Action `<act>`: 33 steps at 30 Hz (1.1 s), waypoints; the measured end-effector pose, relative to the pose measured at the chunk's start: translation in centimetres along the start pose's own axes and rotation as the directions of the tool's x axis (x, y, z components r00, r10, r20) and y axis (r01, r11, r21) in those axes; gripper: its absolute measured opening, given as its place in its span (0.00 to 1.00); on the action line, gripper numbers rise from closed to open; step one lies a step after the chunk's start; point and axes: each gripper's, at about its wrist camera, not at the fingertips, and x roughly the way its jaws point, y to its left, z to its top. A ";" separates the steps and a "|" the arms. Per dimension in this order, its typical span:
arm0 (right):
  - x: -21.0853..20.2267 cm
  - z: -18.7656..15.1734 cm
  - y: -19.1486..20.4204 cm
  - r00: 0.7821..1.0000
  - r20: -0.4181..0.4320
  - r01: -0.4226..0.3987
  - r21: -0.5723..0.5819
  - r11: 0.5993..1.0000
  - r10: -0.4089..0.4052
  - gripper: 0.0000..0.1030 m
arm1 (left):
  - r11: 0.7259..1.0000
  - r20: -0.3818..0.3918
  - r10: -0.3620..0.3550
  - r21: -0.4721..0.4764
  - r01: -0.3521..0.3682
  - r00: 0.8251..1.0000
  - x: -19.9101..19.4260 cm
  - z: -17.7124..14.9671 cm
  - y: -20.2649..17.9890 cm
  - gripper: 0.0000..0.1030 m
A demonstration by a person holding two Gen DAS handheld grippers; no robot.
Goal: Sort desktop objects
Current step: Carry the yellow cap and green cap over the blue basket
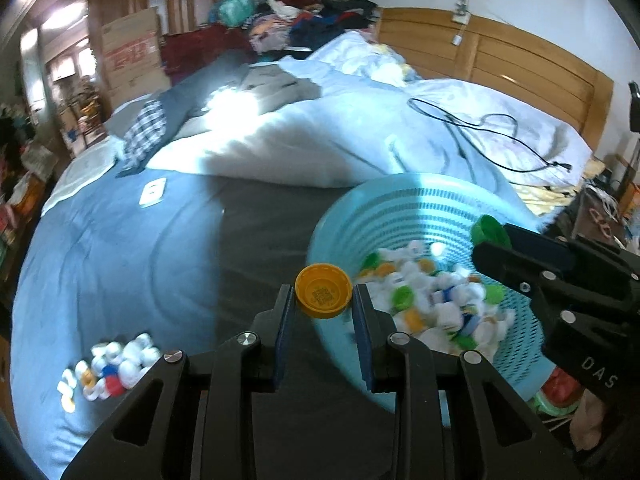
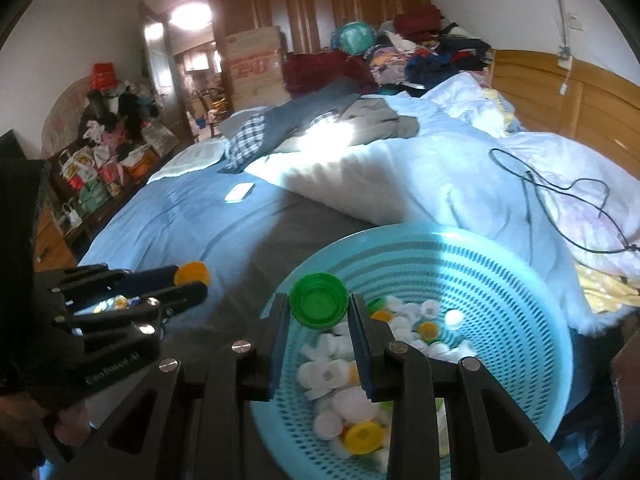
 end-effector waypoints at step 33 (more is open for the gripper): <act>0.3 -0.5 -6.0 0.998 -0.030 0.062 0.106 0.992 -0.059 0.31 | 0.995 -0.090 -0.070 0.071 0.076 0.993 4.3 2.3 -6.0 0.23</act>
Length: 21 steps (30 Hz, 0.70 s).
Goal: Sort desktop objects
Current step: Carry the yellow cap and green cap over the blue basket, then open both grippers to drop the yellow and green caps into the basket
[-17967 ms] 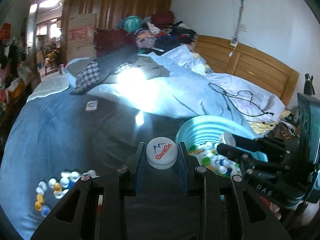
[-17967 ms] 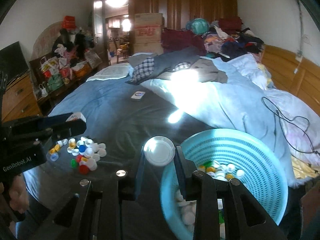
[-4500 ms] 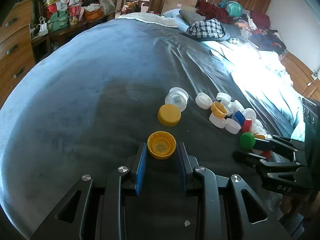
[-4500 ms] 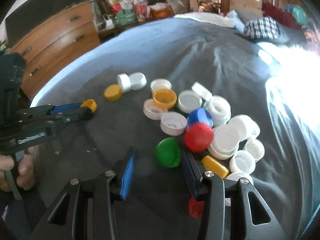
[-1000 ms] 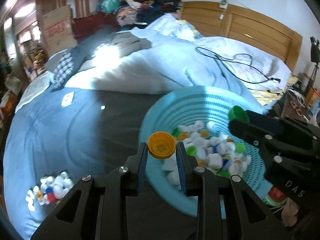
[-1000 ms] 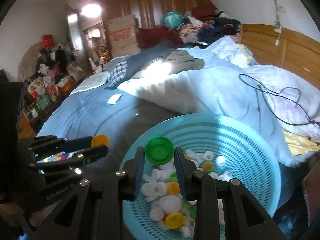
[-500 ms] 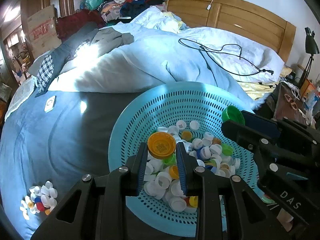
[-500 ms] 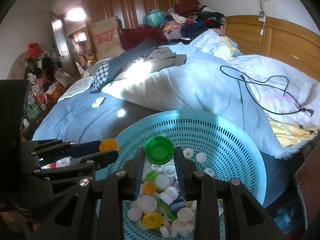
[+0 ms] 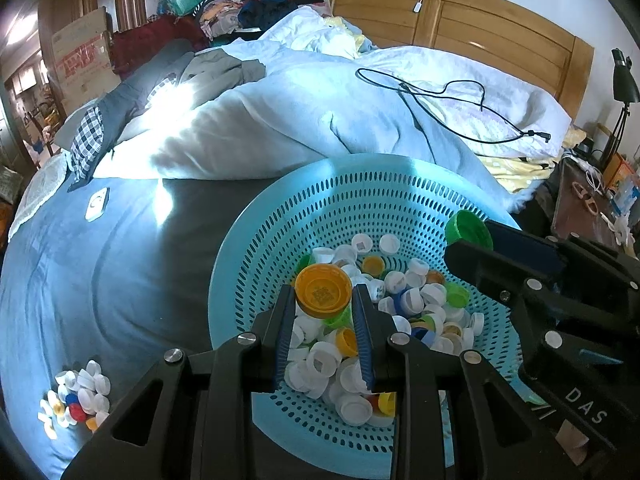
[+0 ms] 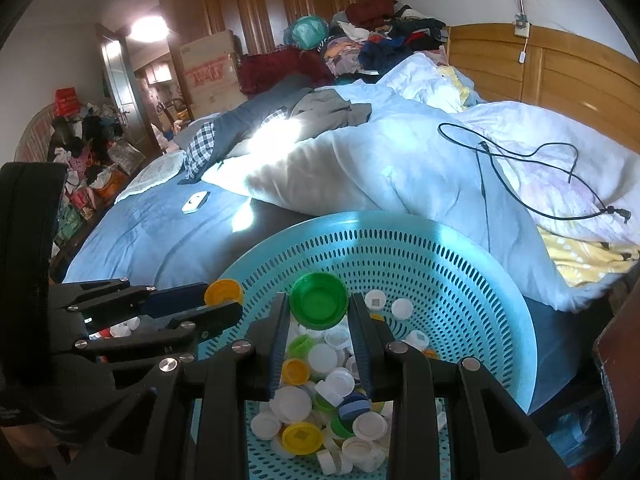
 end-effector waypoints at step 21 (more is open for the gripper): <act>0.8 -0.5 0.1 1.000 -0.013 0.004 0.009 1.000 -0.004 0.32 | 0.999 0.014 0.010 -0.030 -0.010 1.000 0.4 -0.5 0.9 0.43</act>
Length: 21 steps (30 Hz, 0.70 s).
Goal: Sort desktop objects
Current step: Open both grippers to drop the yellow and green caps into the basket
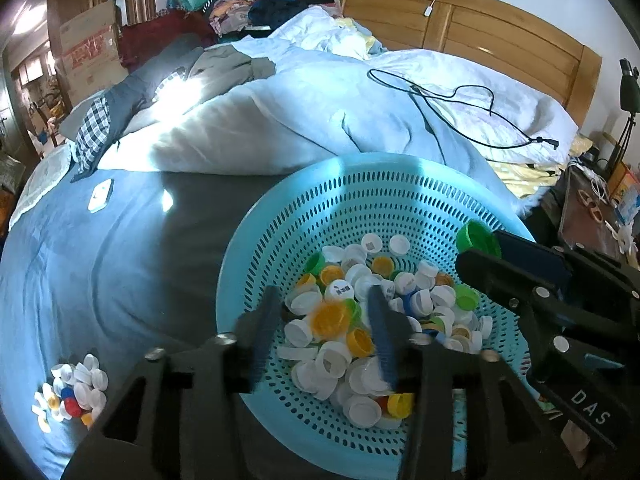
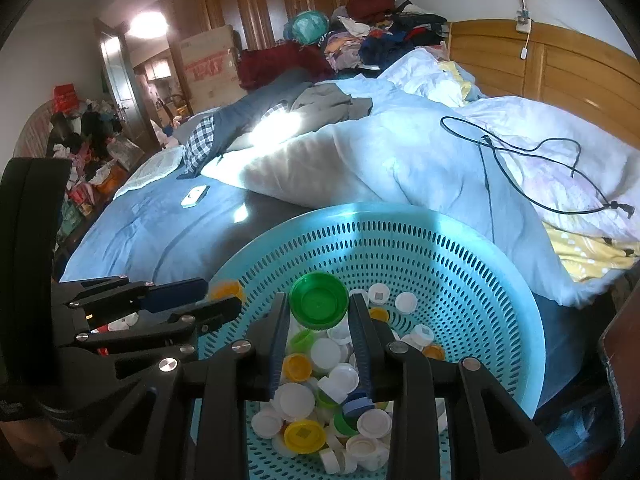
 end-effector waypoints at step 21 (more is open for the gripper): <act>0.1 -1.5 5.3 0.998 0.009 -0.064 -0.086 0.994 0.065 0.58 | 0.962 0.048 0.128 -0.248 -0.112 0.991 3.0 -10.6 22.2 0.49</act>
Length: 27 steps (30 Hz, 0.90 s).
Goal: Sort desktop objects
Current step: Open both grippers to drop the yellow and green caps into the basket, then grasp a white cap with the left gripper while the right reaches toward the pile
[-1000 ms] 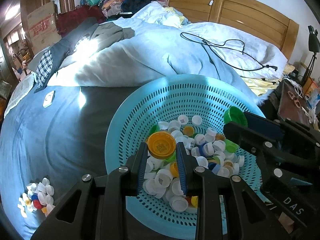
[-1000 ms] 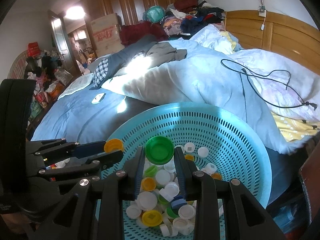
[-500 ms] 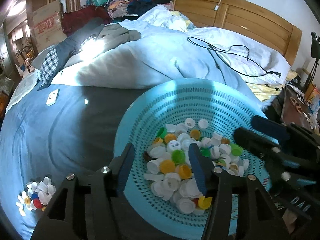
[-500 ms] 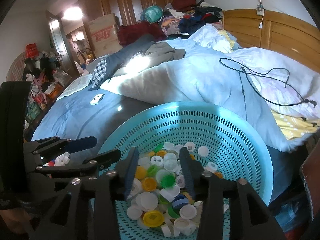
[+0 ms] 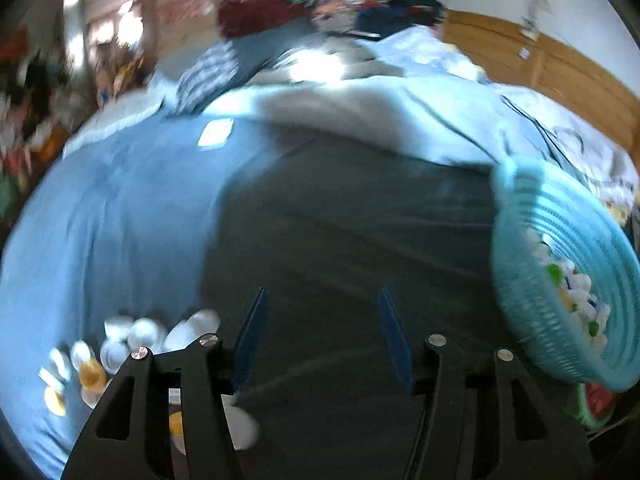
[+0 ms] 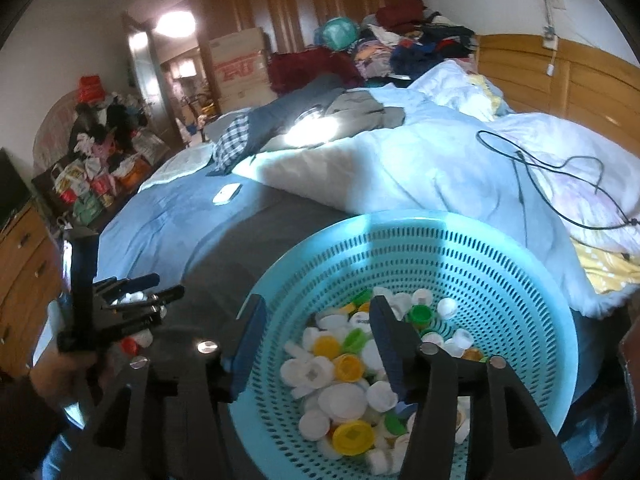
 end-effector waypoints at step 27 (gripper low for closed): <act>13.6 -3.3 23.0 0.956 -0.184 -0.280 -0.322 0.904 0.230 0.66 | 0.892 0.019 -0.117 -0.438 0.114 0.993 -7.1 -13.1 18.7 0.50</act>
